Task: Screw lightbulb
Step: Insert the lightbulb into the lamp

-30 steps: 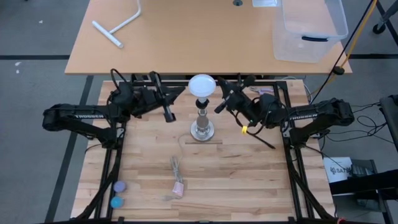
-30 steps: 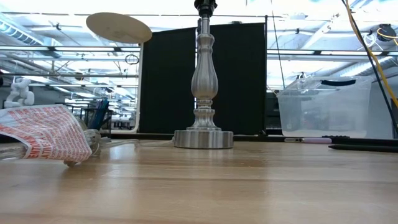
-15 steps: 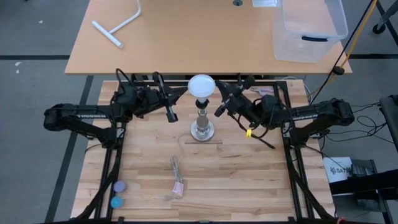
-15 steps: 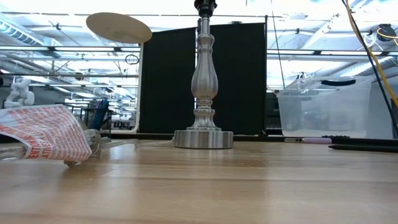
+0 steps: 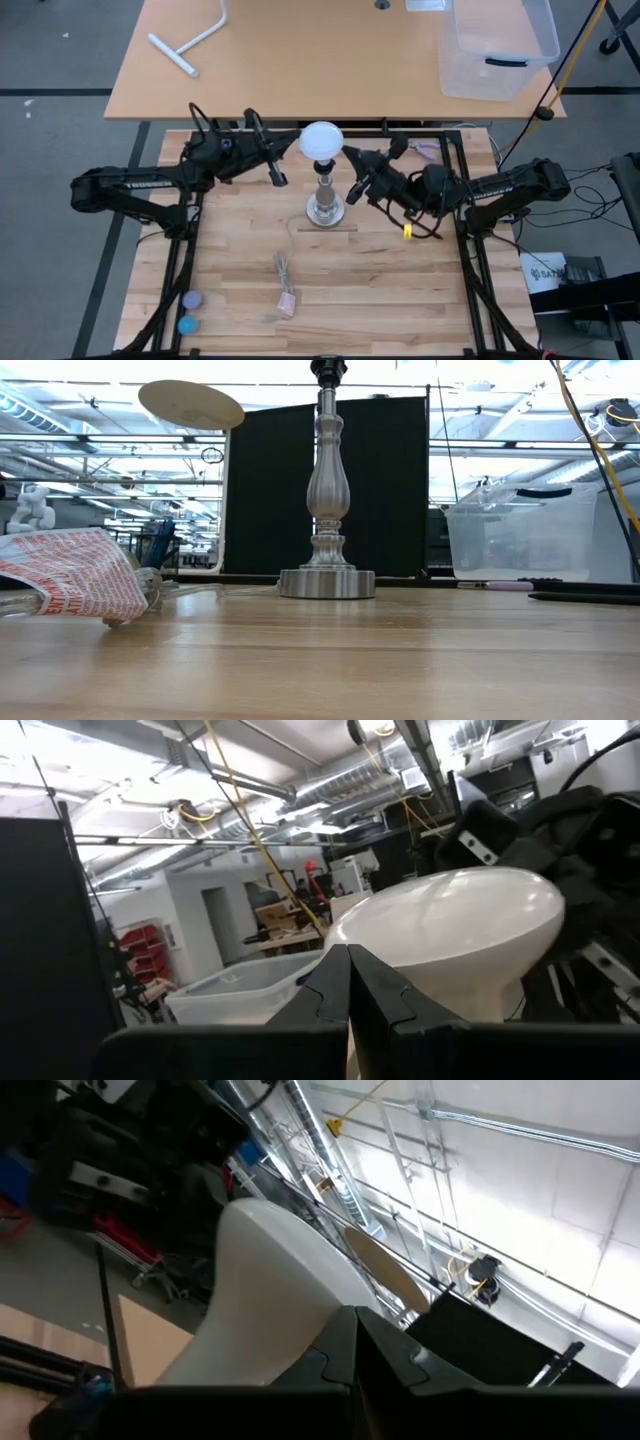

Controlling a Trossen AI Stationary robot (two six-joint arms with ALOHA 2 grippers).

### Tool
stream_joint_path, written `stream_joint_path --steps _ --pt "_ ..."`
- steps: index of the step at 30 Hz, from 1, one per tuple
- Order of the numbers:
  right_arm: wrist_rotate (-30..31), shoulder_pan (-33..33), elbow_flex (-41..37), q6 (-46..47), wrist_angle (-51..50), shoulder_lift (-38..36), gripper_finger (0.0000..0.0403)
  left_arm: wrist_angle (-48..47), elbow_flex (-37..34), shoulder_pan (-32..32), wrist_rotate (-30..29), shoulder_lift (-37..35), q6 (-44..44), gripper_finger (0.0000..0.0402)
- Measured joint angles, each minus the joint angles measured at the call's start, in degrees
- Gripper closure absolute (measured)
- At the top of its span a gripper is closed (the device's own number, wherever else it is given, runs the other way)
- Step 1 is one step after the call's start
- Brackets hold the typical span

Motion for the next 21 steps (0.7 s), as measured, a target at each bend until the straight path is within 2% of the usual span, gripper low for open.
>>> stream_joint_path --steps 7,14,21 --pt "0.49 2.10 0.00 0.00 -0.71 0.07 0.0403 1.44 0.00 1.63 0.18 2.41 -0.56 0.0401" --pt "2.42 2.83 0.00 0.51 -4.34 0.11 0.0403 4.05 0.00 2.67 -2.17 1.14 -0.12 0.0401" --pt "6.06 0.37 0.00 0.01 -5.38 0.11 0.0403 3.84 0.03 0.79 2.53 -0.94 -0.10 0.0401"
